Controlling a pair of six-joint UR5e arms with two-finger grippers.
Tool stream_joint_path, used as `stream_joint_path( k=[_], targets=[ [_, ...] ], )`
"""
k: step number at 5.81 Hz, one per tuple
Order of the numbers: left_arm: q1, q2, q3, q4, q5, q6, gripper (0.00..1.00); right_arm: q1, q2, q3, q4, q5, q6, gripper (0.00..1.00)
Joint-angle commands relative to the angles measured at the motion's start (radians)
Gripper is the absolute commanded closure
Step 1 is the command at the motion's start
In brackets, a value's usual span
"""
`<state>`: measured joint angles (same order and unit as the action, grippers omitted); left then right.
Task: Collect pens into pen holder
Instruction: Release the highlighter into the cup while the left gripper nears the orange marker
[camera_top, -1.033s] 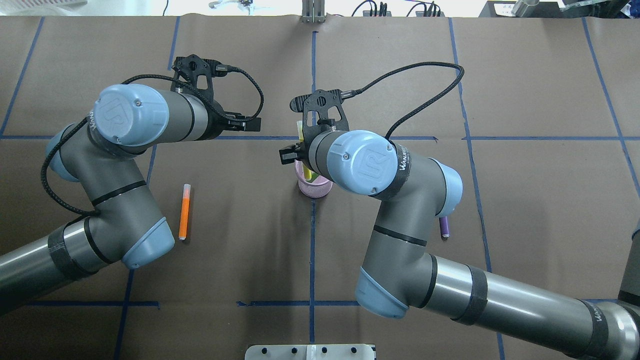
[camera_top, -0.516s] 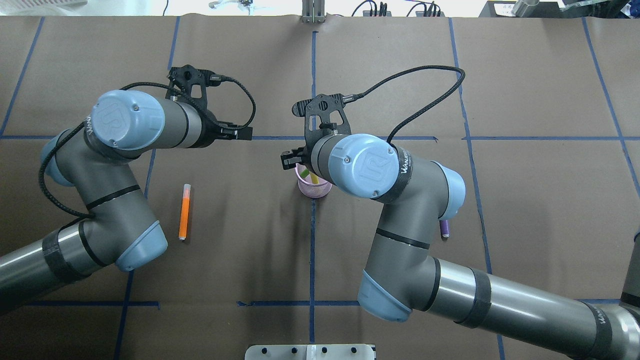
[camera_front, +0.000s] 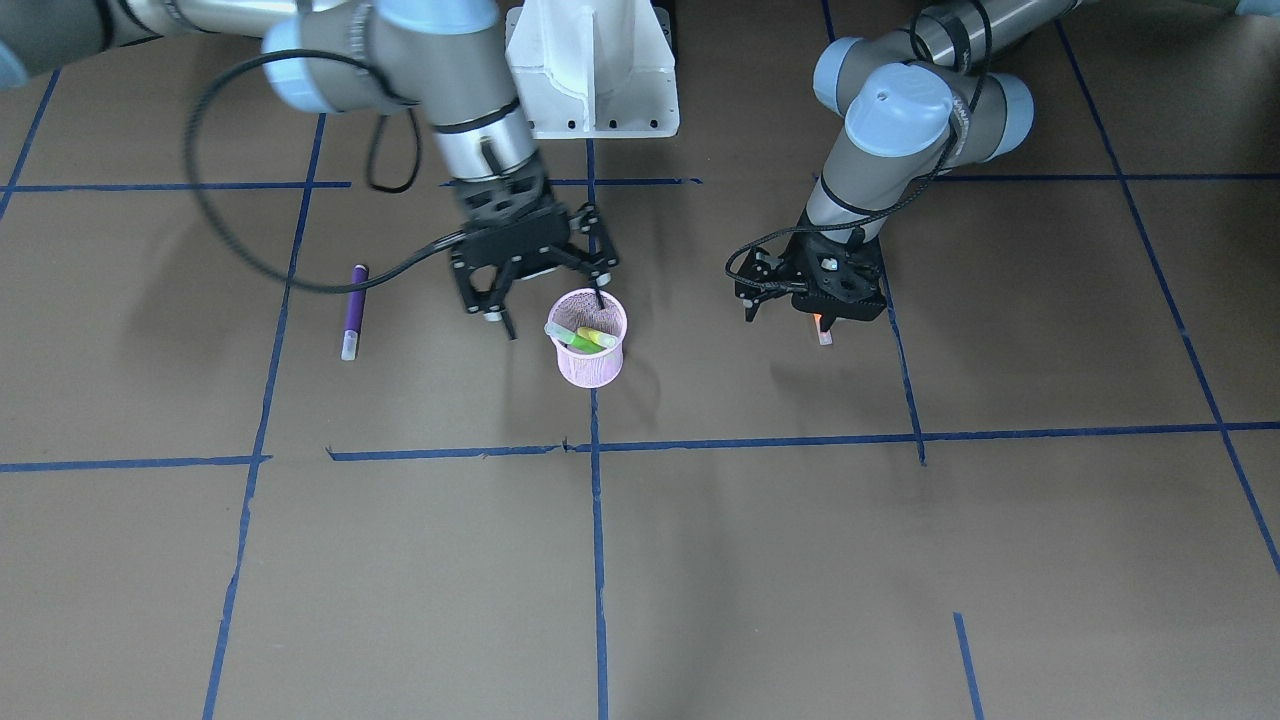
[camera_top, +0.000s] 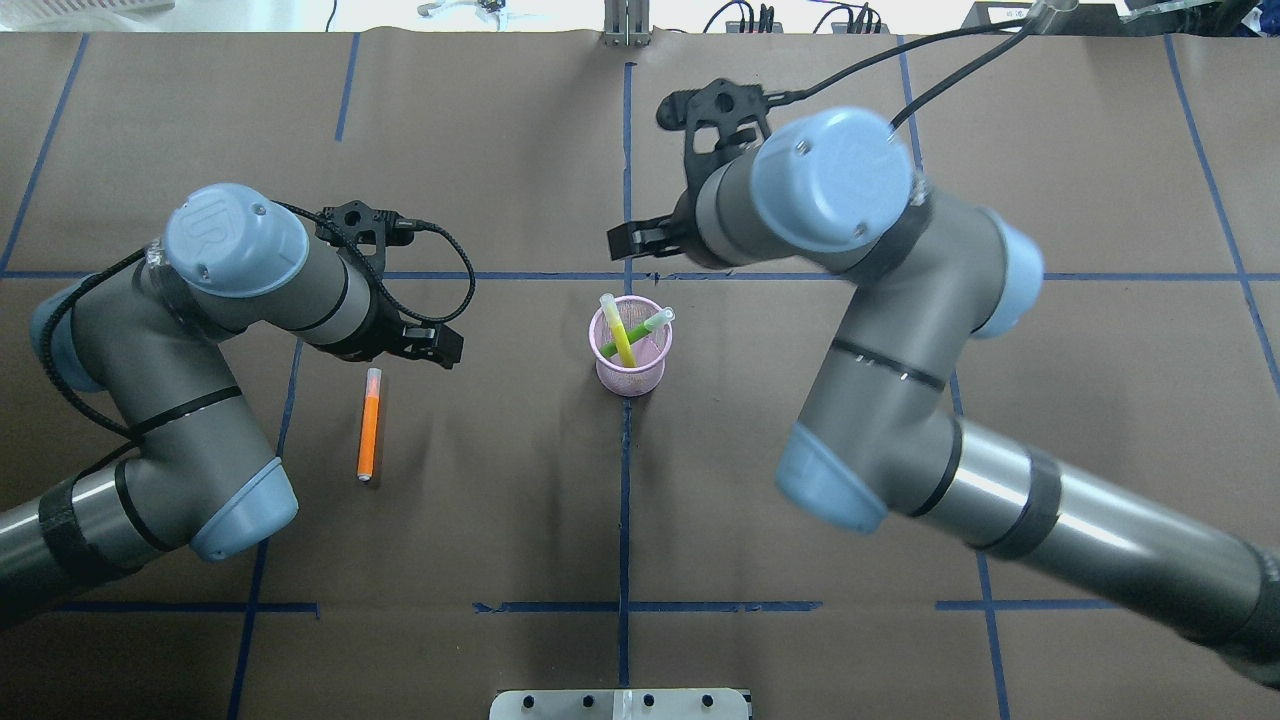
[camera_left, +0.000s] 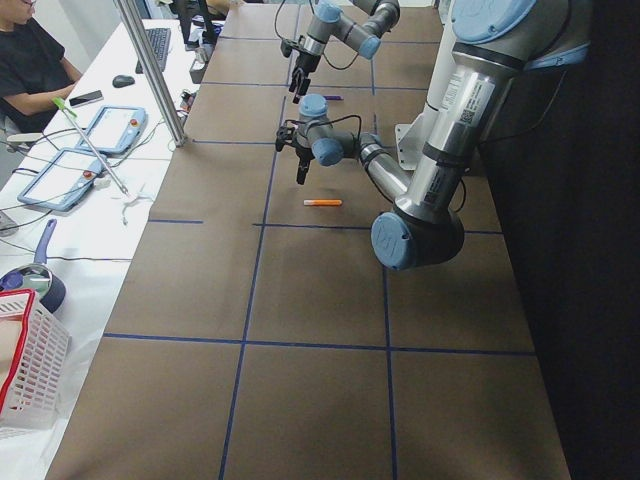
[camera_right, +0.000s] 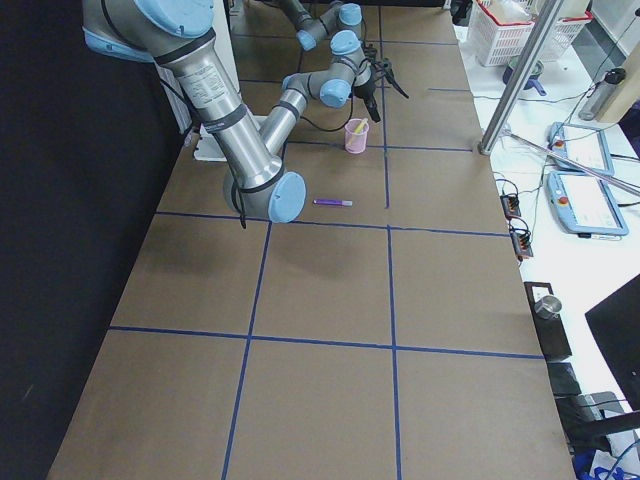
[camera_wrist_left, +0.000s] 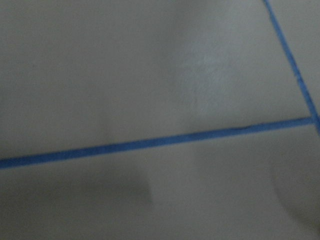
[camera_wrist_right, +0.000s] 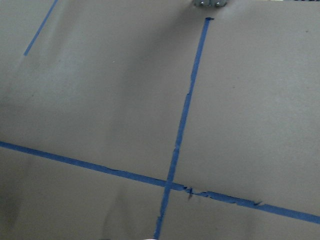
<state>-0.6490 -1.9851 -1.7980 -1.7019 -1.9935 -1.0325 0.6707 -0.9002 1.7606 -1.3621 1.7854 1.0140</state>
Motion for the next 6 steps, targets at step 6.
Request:
stream_joint_path(
  k=[6],
  targets=[
    [-0.077,-0.049,0.178,0.200,-0.256,0.198,0.00,0.179,-0.227,0.123,-0.046,0.261,0.011,0.01]
  ],
)
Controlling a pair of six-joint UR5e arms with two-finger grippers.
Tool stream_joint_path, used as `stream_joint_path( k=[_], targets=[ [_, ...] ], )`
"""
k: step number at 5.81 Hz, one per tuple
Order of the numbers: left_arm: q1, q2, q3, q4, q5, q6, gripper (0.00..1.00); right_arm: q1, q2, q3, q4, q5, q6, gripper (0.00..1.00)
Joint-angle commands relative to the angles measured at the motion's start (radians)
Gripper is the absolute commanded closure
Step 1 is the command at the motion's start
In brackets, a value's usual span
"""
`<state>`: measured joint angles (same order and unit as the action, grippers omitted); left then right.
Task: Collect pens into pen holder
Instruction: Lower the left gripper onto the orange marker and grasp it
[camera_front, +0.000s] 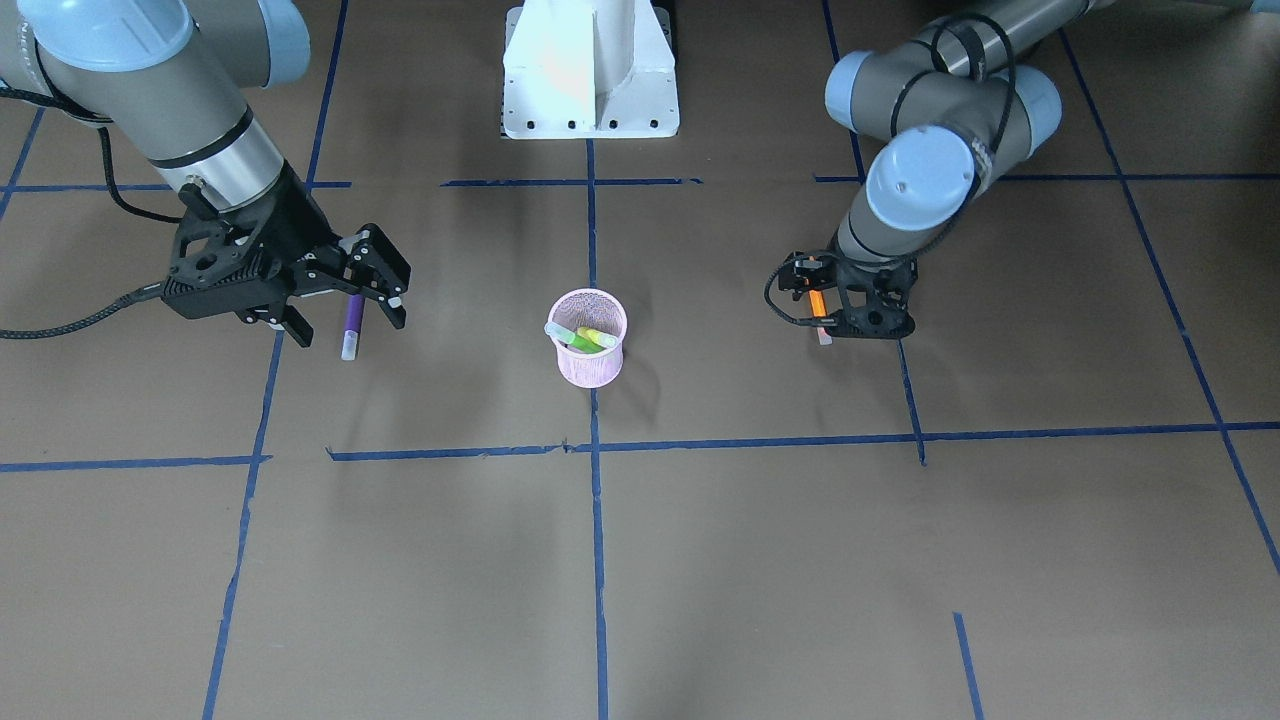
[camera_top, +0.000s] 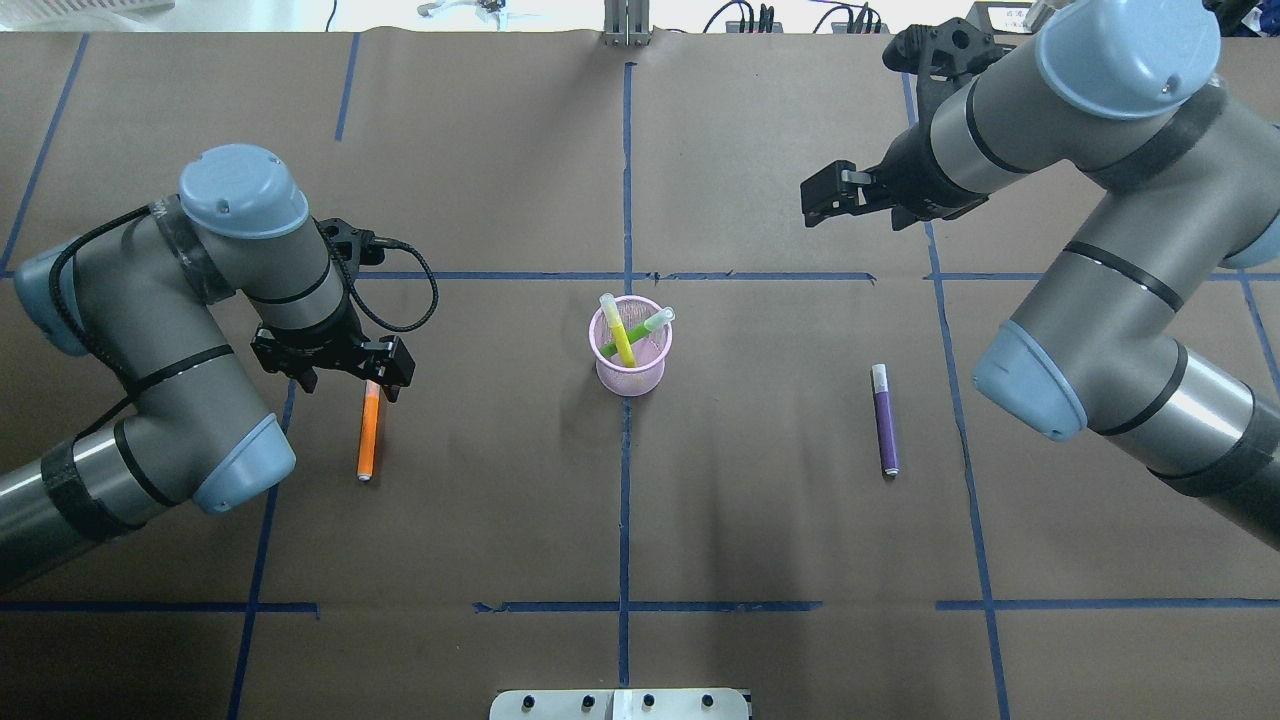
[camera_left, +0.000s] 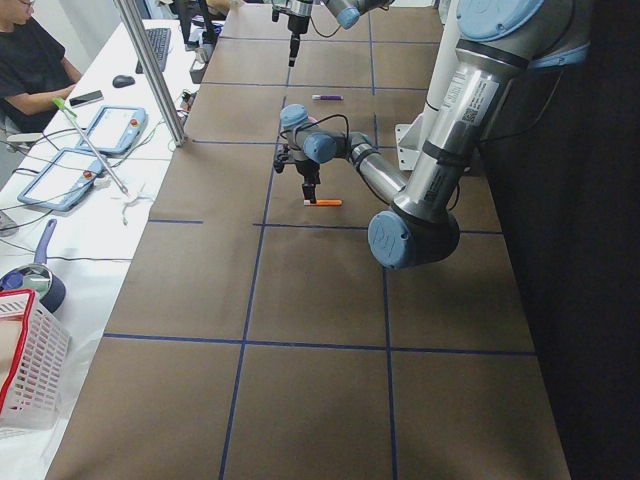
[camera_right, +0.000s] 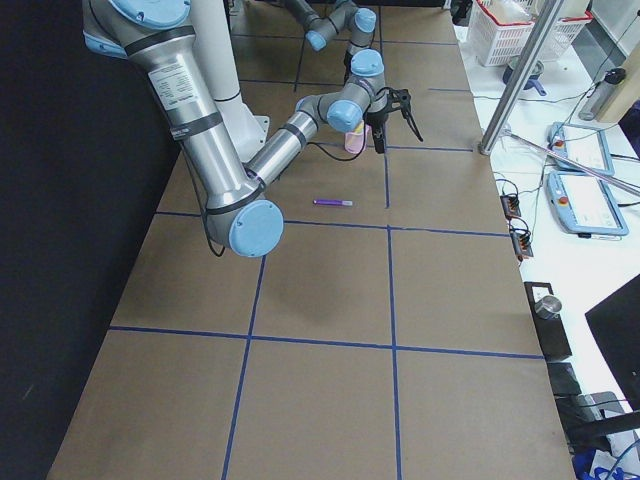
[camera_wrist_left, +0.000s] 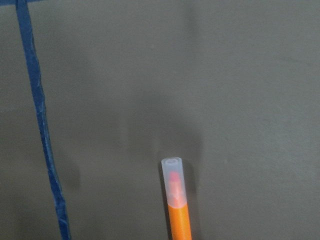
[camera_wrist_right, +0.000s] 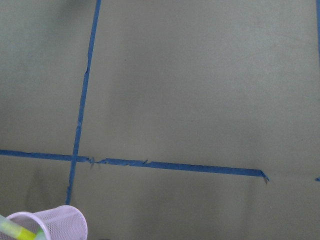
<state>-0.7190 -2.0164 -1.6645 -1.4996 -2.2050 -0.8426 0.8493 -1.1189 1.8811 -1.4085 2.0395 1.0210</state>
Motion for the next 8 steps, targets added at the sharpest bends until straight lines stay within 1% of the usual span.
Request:
stream_joint_path(
  k=[1,2,4,5,6,8],
  targets=[
    [-0.005,-0.027,0.070,-0.002,-0.050,0.011,0.03,-0.002,-0.009,0.001,0.000,0.005,0.004,0.01],
    [-0.005,-0.051,0.113,-0.004,-0.050,0.011,0.11,-0.004,-0.005,0.003,0.002,0.005,0.004,0.01],
    [-0.005,-0.068,0.130,-0.005,-0.051,0.011,0.46,-0.004,-0.007,0.003,0.003,0.005,0.004,0.01],
    [-0.005,-0.067,0.141,-0.026,-0.051,0.011,0.57,-0.004,-0.007,0.003,0.003,0.005,0.004,0.01],
    [-0.004,-0.067,0.152,-0.033,-0.050,0.013,0.61,-0.003,-0.007,0.003,0.003,0.005,0.004,0.01],
    [-0.003,-0.067,0.152,-0.033,-0.051,0.013,0.72,-0.003,-0.007,0.003,0.003,0.005,0.004,0.01]
  ],
)
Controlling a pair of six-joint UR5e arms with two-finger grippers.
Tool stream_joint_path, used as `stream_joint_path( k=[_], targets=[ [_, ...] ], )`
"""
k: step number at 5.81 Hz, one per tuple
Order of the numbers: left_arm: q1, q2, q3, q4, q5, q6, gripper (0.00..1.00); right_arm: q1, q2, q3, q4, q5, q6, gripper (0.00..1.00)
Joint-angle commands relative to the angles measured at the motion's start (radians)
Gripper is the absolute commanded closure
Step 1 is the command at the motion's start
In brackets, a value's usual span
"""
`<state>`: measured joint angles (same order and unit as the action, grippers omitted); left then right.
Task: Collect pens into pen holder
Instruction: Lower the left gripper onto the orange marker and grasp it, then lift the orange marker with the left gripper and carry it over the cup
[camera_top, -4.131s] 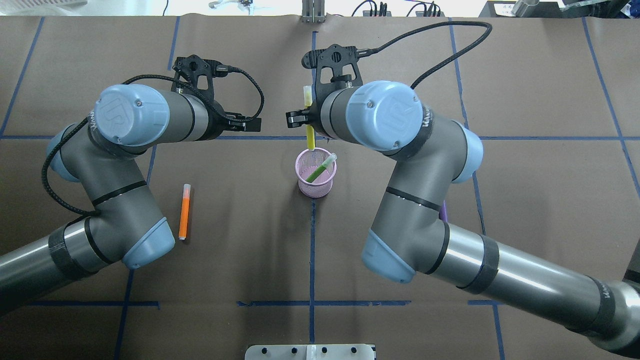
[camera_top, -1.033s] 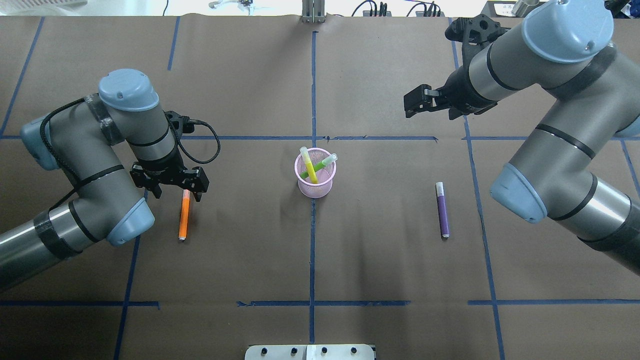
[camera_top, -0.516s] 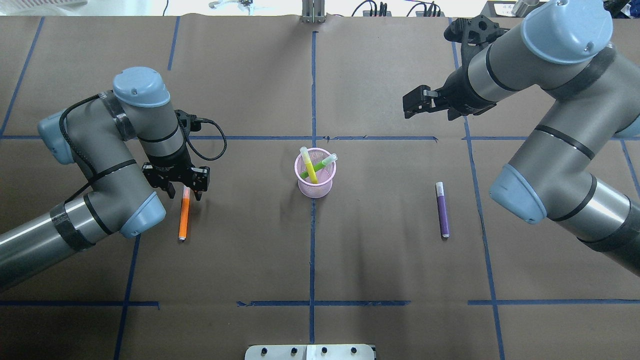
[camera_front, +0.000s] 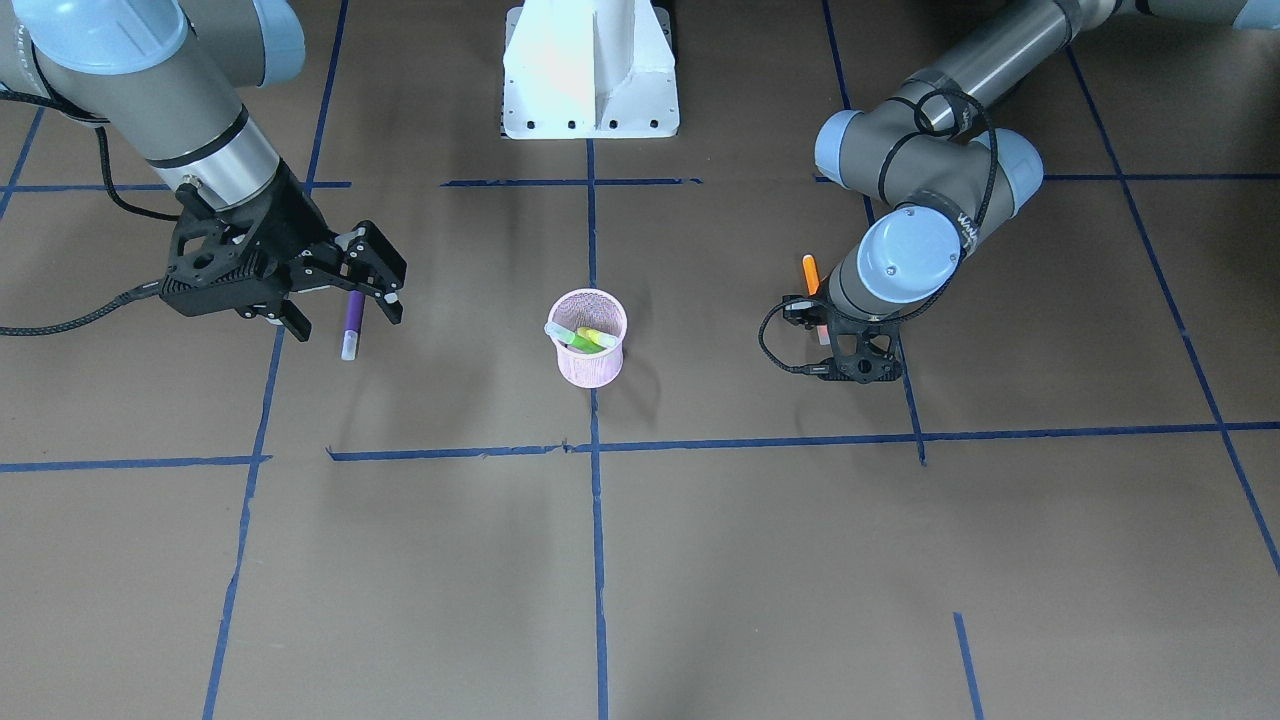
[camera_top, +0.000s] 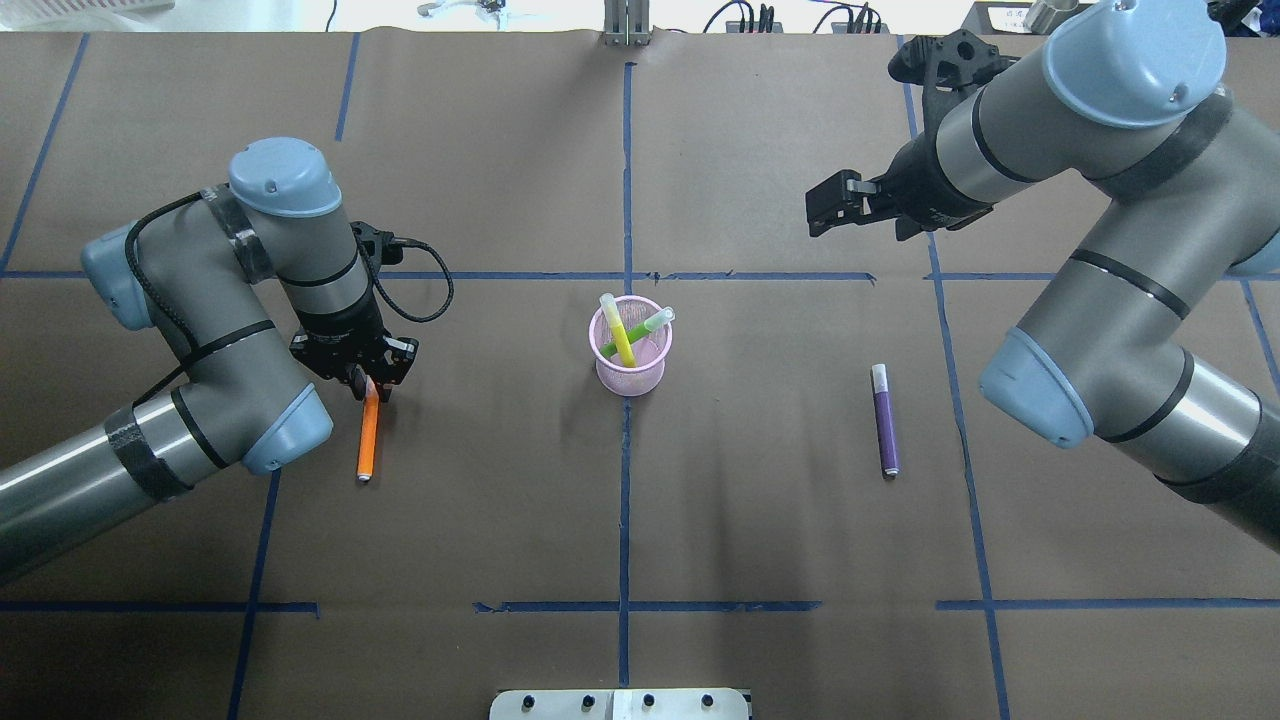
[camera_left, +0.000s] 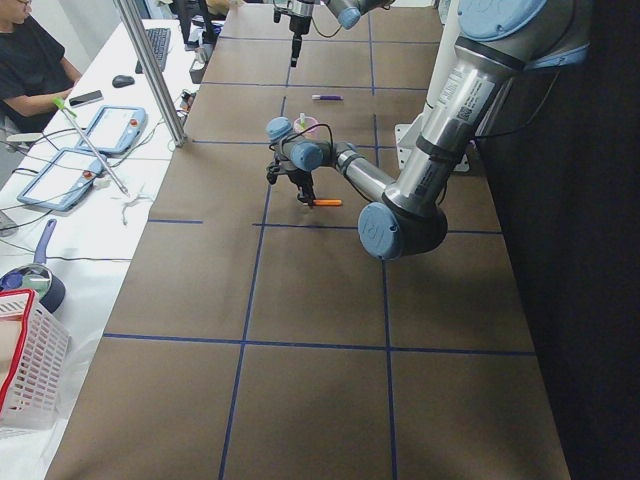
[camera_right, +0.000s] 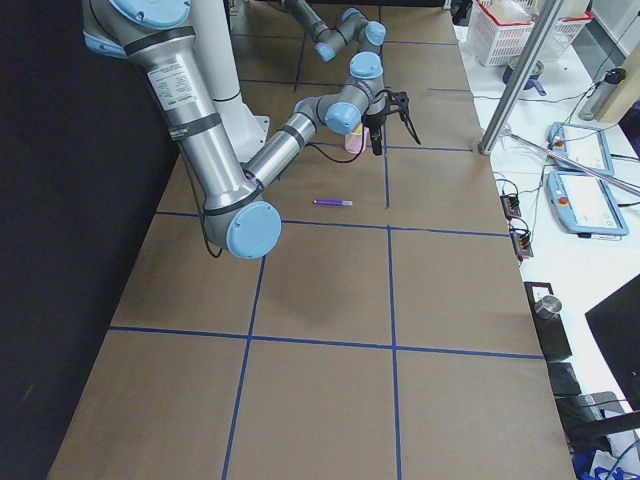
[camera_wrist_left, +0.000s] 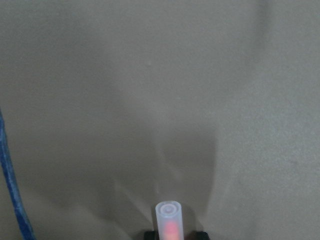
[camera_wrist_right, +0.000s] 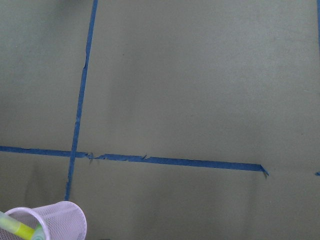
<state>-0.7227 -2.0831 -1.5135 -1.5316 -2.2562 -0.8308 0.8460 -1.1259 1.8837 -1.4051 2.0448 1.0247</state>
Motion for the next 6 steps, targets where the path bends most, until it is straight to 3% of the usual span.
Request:
stream_joint_path(
  k=[1,2,5,6],
  targets=[
    [-0.001,0.001,0.001,-0.001,0.000,0.001,0.87,0.001,-0.002,0.000,0.000,0.000,0.000,0.01],
    [-0.001,0.002,-0.001,-0.004,0.000,0.001,1.00,0.001,-0.002,0.000,0.000,0.000,0.000,0.01],
    [-0.003,-0.014,-0.111,-0.190,0.048,-0.095,1.00,0.002,0.002,0.011,0.005,-0.002,0.002,0.01],
    [0.000,-0.064,-0.163,-0.247,0.167,-0.097,1.00,0.002,0.000,0.023,0.005,-0.002,0.002,0.01]
  ],
)
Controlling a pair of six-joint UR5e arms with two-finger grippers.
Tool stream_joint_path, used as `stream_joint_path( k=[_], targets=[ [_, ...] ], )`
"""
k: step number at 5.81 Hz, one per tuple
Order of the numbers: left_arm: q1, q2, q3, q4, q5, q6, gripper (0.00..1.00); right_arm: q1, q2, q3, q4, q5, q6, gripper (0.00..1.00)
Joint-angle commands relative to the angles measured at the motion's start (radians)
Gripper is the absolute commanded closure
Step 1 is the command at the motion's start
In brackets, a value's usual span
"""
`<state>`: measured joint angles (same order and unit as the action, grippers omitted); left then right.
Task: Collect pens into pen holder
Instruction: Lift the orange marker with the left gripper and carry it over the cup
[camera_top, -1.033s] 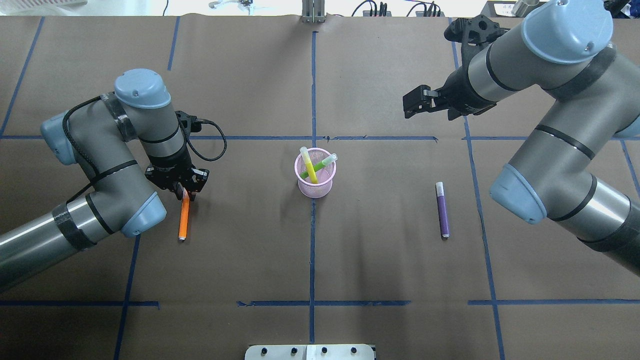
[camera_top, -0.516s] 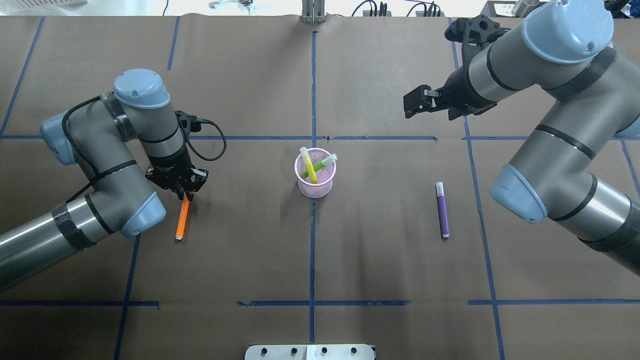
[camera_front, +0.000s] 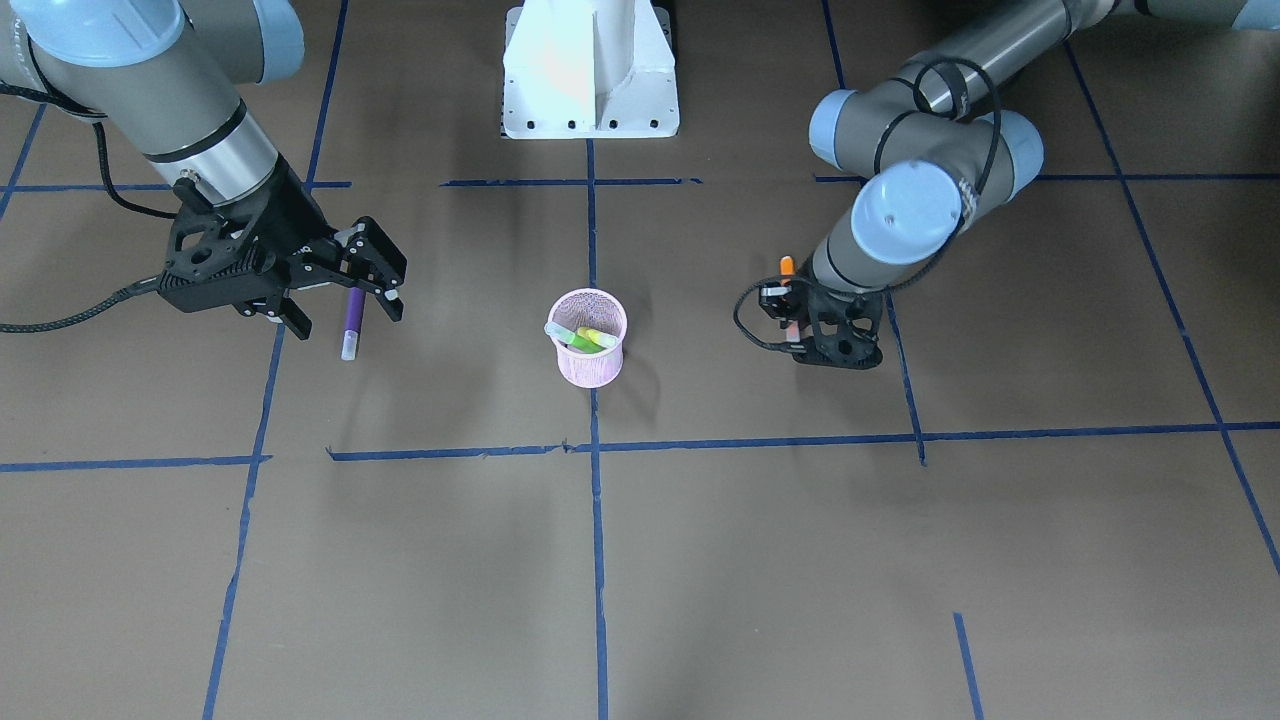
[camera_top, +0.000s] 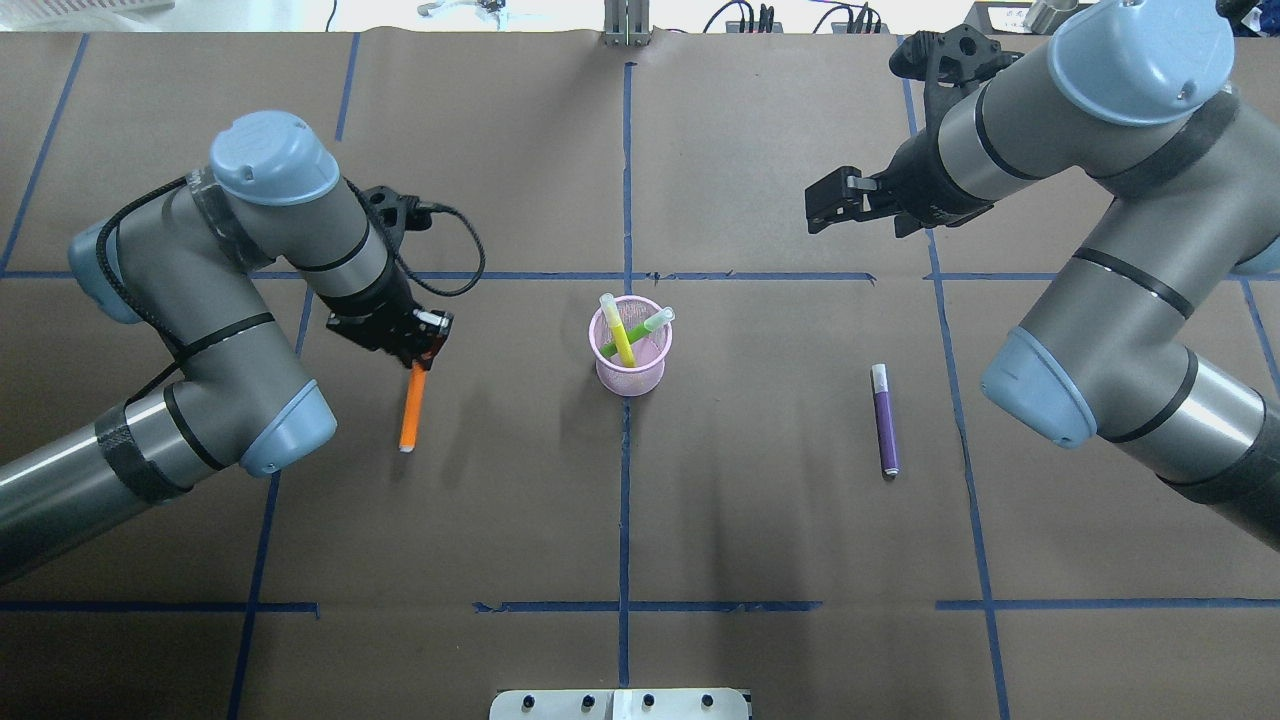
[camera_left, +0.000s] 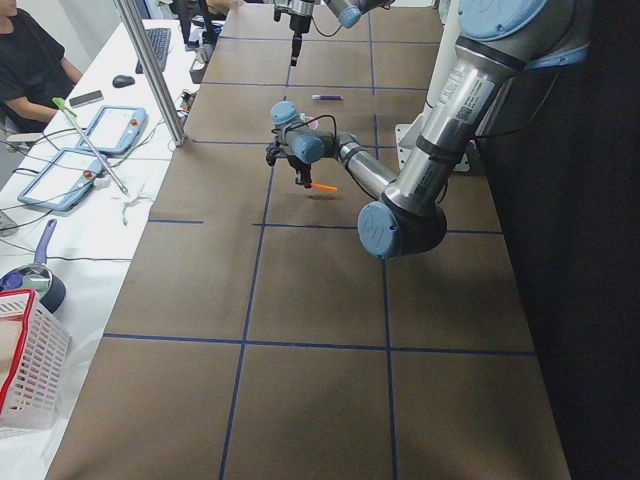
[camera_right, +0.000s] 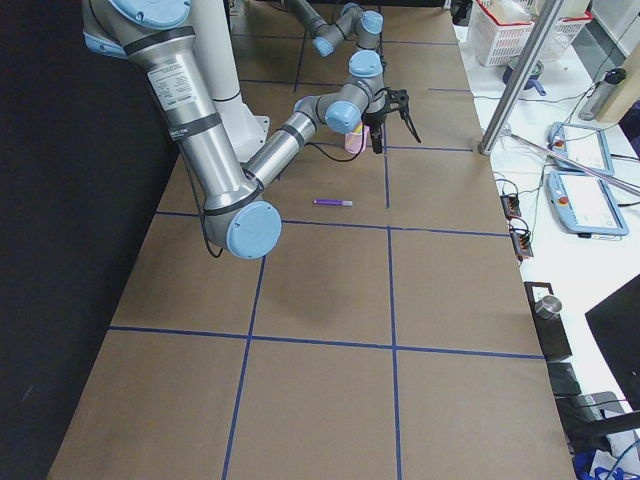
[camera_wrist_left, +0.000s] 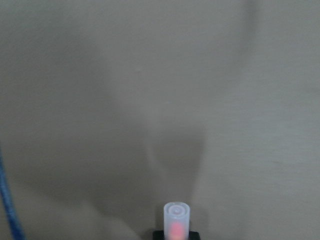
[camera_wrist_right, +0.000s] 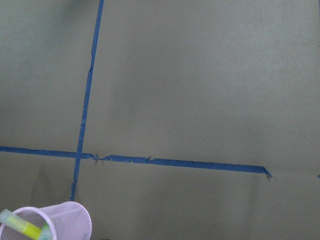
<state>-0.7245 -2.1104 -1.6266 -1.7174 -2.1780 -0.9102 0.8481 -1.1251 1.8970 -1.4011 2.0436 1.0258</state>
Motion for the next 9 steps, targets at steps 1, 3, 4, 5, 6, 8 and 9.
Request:
stream_joint_path(
  k=[1,3,4,5,6,8,9],
  targets=[
    [0.010,-0.069,-0.106,-0.102,0.177,-0.015,1.00,0.002,-0.001,0.013,0.001,-0.002,0.000,0.01],
    [0.019,-0.066,-0.111,-0.372,0.263,-0.019,1.00,0.002,-0.001,0.014,0.001,-0.005,0.000,0.01],
    [0.061,-0.074,-0.119,-0.484,0.443,-0.021,1.00,0.003,0.001,0.014,0.002,-0.005,-0.001,0.01],
    [0.189,-0.075,-0.119,-0.555,0.744,-0.016,1.00,0.005,0.001,0.013,0.002,-0.007,-0.001,0.01],
    [0.251,-0.072,-0.122,-0.600,0.891,-0.016,1.00,0.005,0.002,0.014,0.002,-0.007,-0.001,0.01],
    [0.334,-0.065,-0.118,-0.611,1.074,0.032,1.00,0.008,0.002,0.014,0.002,-0.008,-0.001,0.01],
    [0.385,-0.066,-0.110,-0.614,1.178,0.094,1.00,0.008,0.001,0.013,0.002,-0.008,-0.001,0.01]
  ],
)
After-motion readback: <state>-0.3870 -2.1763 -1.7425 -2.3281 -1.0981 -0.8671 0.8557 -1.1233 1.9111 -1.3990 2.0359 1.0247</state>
